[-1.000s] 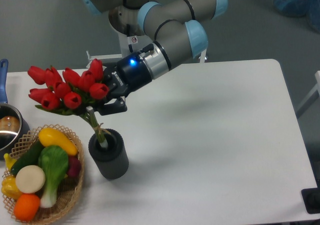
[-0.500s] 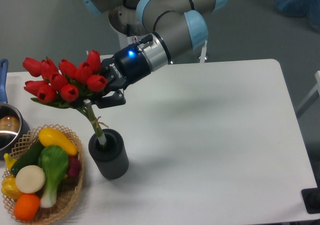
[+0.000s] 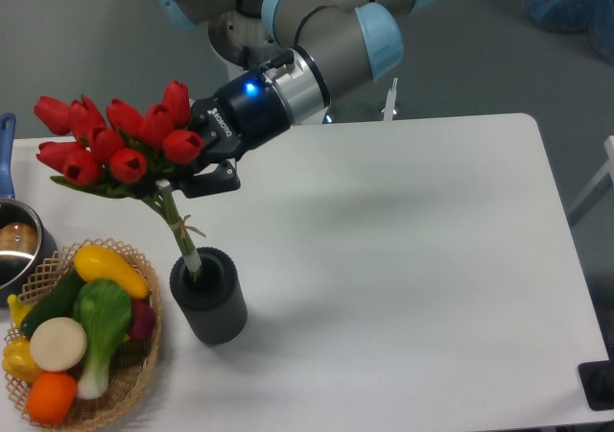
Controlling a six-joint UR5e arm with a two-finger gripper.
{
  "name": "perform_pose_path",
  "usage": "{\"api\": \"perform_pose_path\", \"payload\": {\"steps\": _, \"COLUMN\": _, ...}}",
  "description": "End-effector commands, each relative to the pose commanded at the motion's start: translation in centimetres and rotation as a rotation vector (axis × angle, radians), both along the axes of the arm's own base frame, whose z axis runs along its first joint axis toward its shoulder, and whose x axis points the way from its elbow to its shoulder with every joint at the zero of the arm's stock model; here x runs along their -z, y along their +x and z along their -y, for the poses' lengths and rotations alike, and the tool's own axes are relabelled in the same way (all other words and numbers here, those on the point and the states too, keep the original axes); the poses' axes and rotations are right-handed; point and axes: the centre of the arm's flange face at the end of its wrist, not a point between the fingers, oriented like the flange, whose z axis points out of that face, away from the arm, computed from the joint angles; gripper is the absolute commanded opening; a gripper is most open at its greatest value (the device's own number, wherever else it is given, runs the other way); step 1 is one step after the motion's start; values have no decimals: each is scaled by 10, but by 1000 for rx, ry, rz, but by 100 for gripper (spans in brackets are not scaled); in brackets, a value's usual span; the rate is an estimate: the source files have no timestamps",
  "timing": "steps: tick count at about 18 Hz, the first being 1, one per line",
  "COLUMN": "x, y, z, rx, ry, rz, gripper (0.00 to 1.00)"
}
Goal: Pick up the flowers from the vase
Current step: 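Raise the tulips higher until the stems clear the vase rim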
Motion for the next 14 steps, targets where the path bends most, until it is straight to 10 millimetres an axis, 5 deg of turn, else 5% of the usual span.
{"api": "perform_pose_path", "payload": {"steps": 6, "x": -16, "y": -2, "z": 6, "rx": -29, "ry": -31, "rz": 5, "gripper": 38}}
{"api": "perform_pose_path", "payload": {"steps": 14, "x": -25, "y": -50, "z": 52, "rx": -215, "ry": -125, "rz": -60, "gripper": 38}}
